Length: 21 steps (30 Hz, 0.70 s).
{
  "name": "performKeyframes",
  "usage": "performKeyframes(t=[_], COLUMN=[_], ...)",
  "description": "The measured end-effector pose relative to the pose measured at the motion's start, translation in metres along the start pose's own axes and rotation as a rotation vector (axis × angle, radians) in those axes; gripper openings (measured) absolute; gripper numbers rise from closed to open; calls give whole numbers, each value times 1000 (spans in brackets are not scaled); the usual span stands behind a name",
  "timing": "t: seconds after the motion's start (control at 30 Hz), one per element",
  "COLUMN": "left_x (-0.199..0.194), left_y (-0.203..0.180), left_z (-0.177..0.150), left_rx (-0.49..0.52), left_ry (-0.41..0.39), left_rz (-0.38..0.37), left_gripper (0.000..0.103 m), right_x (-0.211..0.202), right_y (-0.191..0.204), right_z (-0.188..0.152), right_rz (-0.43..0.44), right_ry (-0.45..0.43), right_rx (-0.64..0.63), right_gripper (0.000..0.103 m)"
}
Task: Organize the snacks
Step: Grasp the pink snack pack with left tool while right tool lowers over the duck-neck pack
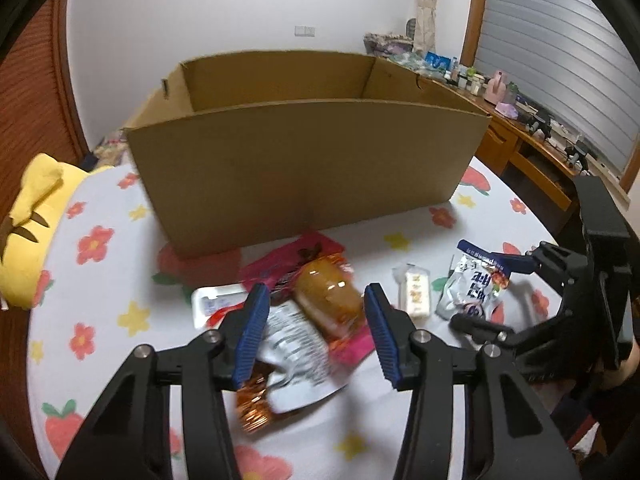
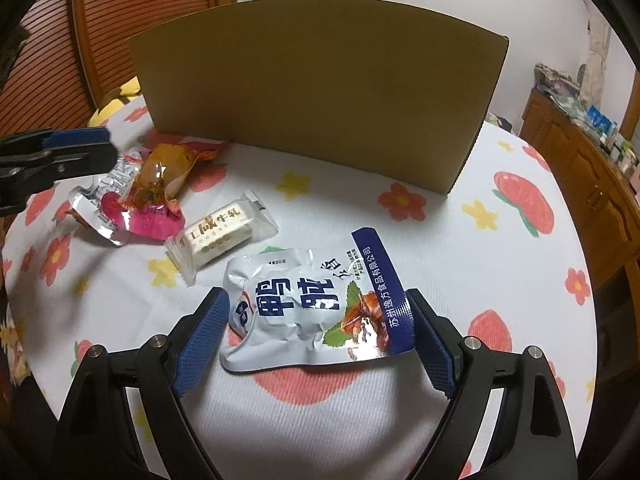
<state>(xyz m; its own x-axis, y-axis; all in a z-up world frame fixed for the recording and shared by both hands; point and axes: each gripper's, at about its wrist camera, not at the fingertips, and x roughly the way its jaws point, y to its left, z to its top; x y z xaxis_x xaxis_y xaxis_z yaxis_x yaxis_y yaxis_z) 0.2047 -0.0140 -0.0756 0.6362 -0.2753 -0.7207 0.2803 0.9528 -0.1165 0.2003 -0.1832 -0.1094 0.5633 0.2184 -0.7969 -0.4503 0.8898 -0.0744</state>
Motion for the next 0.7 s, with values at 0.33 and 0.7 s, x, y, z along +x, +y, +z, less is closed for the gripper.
performKeyframes(t=[0.33,0.7], left_x=[37,53], left_y=[-9,-14], left_z=[10,12], left_rx=[-22,7], left_ry=[119,139], left_rz=[26,59], left_gripper=[63,57], right_x=[0,0], right_y=[0,0], right_z=[0,0], right_rz=[-2,-3], right_ry=[-2,-2], right_rx=[3,3], right_gripper=[90,90])
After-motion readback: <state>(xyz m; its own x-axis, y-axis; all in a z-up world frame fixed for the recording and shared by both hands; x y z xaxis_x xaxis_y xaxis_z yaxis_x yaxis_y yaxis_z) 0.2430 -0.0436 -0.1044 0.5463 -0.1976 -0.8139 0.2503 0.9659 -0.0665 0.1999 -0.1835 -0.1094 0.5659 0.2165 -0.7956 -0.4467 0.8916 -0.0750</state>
